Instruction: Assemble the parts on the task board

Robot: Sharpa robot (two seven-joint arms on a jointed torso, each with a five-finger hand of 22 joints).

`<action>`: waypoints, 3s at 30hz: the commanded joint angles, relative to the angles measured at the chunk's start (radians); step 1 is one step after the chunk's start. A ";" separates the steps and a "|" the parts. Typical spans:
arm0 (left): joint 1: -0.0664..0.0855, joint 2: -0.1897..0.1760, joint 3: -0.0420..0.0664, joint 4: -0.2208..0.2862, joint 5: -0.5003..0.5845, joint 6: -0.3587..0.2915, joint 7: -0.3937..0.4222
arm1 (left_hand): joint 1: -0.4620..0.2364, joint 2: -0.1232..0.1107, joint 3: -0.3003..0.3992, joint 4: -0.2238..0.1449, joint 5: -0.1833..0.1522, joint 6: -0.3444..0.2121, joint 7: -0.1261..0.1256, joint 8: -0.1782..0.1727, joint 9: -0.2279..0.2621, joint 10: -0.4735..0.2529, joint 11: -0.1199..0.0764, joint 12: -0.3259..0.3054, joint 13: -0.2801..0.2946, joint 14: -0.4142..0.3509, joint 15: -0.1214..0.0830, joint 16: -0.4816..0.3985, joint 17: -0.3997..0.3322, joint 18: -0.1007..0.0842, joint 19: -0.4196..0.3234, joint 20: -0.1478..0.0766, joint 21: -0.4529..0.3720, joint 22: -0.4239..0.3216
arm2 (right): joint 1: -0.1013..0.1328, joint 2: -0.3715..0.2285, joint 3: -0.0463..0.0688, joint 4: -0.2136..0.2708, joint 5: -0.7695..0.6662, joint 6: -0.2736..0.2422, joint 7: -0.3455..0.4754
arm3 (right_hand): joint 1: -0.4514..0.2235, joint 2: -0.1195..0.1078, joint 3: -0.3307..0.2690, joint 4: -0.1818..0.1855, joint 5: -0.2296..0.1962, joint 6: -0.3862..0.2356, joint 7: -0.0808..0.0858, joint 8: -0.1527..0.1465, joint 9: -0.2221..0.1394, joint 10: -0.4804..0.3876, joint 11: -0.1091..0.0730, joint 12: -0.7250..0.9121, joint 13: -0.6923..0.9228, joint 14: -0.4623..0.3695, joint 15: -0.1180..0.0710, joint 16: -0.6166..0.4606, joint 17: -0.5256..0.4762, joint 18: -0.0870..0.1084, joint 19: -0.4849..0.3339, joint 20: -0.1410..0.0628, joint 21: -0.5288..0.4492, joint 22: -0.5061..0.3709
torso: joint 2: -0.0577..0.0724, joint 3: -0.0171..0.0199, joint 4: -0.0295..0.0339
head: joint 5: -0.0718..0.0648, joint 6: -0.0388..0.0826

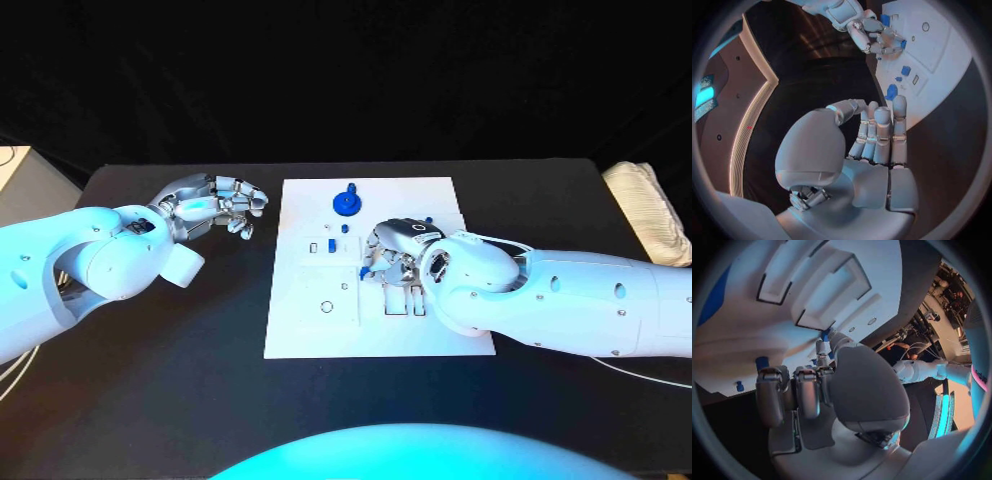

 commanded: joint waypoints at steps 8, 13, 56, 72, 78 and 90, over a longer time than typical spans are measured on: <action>0.000 -0.001 0.001 0.002 0.001 0.015 -0.004 | 0.012 0.000 -0.004 0.000 -0.002 0.005 0.000 -0.005 -0.002 -0.004 0.000 -0.004 -0.002 -0.010 0.001 -0.005 -0.002 0.014 -0.001 0.001 -0.006 -0.001 | -0.001 0.013 0.000 -0.010 0.000 0.033 0.009 | 0.012 0.001 0.013 -0.003 -0.003 0.000 -0.003 0.008 -0.001 0.049 0.003 0.003 0.199 0.099 0.004 0.006 0.242 -0.014 0.096 0.001 -0.001 0.249 | -0.001 -0.0006 -0.0008 | 0.000 -0.001; 0.000 -0.001 0.001 0.002 -0.002 0.020 -0.011 | 0.015 0.001 -0.005 0.000 -0.002 0.005 0.000 -0.006 -0.003 -0.004 0.001 -0.005 -0.003 -0.011 0.001 -0.006 -0.003 0.014 -0.001 0.001 -0.006 -0.002 | -0.001 0.020 0.000 -0.018 -0.004 0.034 0.009 | 0.005 -0.014 0.017 -0.003 -0.004 0.000 -0.002 0.008 -0.003 0.048 0.004 0.001 0.198 0.099 0.004 0.006 0.241 -0.013 0.096 0.001 -0.002 0.249 | -0.001 -0.0004 -0.0011 | -0.001 0.000; 0.000 -0.004 0.001 0.003 -0.014 0.030 -0.034 | 0.015 -0.001 -0.010 0.003 -0.003 0.000 0.005 -0.011 -0.009 -0.006 0.004 -0.007 -0.007 -0.012 0.004 -0.004 -0.003 0.014 -0.003 0.003 -0.008 -0.002 | -0.006 0.024 -0.001 -0.015 -0.010 -0.081 0.103 | 0.015 -0.016 0.187 -0.088 0.002 0.085 -0.053 0.087 0.009 0.092 -0.038 0.057 0.246 0.103 -0.033 0.016 0.261 -0.019 0.104 -0.030 0.024 0.258 | -0.001 0.0001 -0.0010 | -0.003 0.001; 0.000 -0.004 0.001 0.002 -0.019 0.030 -0.044 | 0.018 -0.001 -0.012 0.003 -0.002 -0.005 0.008 -0.014 -0.012 -0.009 0.007 -0.008 -0.009 -0.015 0.005 -0.005 -0.007 0.014 -0.004 0.004 -0.009 -0.003 | -0.007 0.018 -0.001 -0.016 -0.019 -0.103 0.084 | -0.014 -0.034 0.213 -0.107 -0.002 0.089 -0.062 0.114 0.020 0.097 -0.047 0.065 0.253 0.104 -0.040 0.017 0.264 -0.020 0.106 -0.038 0.030 0.260 | -0.001 -0.0001 -0.0009 | -0.005 0.000; 0.000 -0.004 0.001 0.003 -0.021 0.030 -0.045 | 0.022 -0.001 -0.012 0.002 -0.002 -0.006 0.009 -0.015 -0.014 -0.010 0.008 -0.007 -0.010 -0.016 0.006 -0.006 -0.009 0.014 -0.004 0.004 -0.009 -0.002 | -0.007 0.015 -0.001 -0.018 -0.029 -0.099 0.064 | -0.024 -0.035 0.218 -0.106 -0.001 0.090 -0.066 0.118 0.022 0.099 -0.049 0.068 0.255 0.104 -0.041 0.017 0.264 -0.021 0.106 -0.039 0.033 0.261 | -0.001 -0.0004 -0.0018 | -0.004 0.001; 0.000 -0.004 0.001 0.002 -0.022 0.030 -0.046 | 0.027 0.000 -0.011 -0.001 -0.001 -0.007 0.010 -0.015 -0.015 -0.011 0.008 -0.007 -0.011 -0.019 0.007 -0.006 -0.011 0.014 -0.004 0.005 -0.009 -0.002 | -0.010 0.012 -0.001 -0.017 -0.038 -0.174 0.056 | -0.058 -0.040 0.228 -0.099 0.003 0.086 -0.075 0.129 0.026 0.106 -0.057 0.078 0.263 0.104 -0.047 0.017 0.264 -0.022 0.108 -0.044 0.039 0.263 | -0.001 0.0007 -0.0010 | -0.004 0.003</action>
